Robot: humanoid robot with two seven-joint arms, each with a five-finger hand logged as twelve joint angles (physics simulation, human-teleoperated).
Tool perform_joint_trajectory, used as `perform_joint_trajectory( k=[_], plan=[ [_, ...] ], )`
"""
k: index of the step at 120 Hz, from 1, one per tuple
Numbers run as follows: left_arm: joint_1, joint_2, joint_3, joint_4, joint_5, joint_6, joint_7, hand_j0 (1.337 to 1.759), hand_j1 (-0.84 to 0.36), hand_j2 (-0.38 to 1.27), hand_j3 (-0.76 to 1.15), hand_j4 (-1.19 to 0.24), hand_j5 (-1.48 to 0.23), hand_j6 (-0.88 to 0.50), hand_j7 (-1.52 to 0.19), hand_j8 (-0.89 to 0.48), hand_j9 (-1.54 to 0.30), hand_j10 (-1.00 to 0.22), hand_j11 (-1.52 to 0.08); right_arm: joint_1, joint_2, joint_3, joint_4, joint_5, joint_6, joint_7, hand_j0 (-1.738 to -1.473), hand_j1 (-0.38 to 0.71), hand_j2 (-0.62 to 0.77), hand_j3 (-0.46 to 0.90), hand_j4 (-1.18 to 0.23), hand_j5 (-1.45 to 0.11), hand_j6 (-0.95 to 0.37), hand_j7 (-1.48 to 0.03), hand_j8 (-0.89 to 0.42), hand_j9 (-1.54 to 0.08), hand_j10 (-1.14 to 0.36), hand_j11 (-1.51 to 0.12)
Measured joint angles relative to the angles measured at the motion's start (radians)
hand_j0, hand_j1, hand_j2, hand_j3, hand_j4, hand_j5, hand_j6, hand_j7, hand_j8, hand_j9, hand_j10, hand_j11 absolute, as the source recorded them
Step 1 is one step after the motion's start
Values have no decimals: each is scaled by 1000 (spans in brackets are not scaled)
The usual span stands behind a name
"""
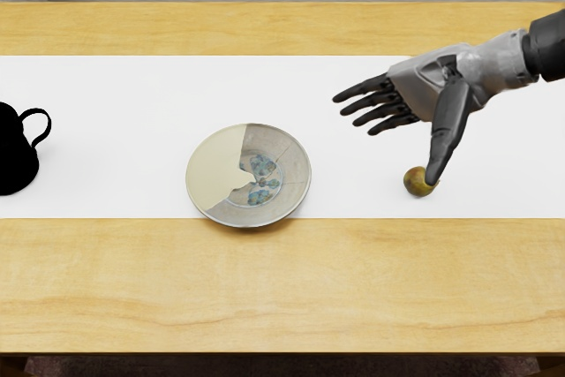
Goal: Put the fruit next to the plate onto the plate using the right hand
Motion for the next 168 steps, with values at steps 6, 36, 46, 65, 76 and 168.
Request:
perform_joint_trajectory(
  k=[6, 36, 46, 65, 76, 168],
  plan=[
    [0, 0, 0, 0, 0, 0, 0, 1657, 346, 0, 0, -2, -3, -2, -3, -2, -3, -2, -3, 4, -9, -4, 7, -1, 0, 0, -1657, -325, -5, 0, -20, -25, -20, -25, -20, -25, -20, -25],
    [0, 0, 0, 0, 0, 0, 0, 1658, 346, 0, 0, -2, -3, -2, -3, -2, -3, -2, -3, 84, -34, -66, -16, -80, -93, 0, -1658, -321, -5, 0, -24, -30, -24, -30, -24, -30, -24, -30],
    [0, 0, 0, 0, 0, 0, 0, 1658, 346, 0, 0, -2, -3, -2, -3, -2, -3, -2, -3, 250, 30, -293, -21, -95, -242, 0, -1658, -320, -6, 0, -26, -32, -26, -32, -26, -32, -25, -32],
    [0, 0, 0, 0, 0, 0, 0, 1658, 346, 0, 0, -2, -3, -2, -3, -2, -3, -2, -3, 426, 154, -560, 58, -111, -577, 0, -1658, -321, -5, 0, -25, -30, -25, -30, -25, -30, -24, -30],
    [0, 0, 0, 0, 0, 0, 0, 1658, 346, 0, 0, -2, -3, -2, -3, -2, -3, -2, -3, 451, 206, -607, 94, -146, -732, 0, -1658, -321, -5, 0, -25, -31, -26, -31, -26, -31, -25, -31],
    [0, 0, 0, 0, 0, 0, 0, 1658, 346, 0, 0, -2, -3, -2, -3, -2, -3, -2, -3, 162, 568, -749, 87, -392, -1156, 0, -1658, -315, -5, 0, -29, -37, -30, -37, -29, -37, -29, -37]
  ],
)
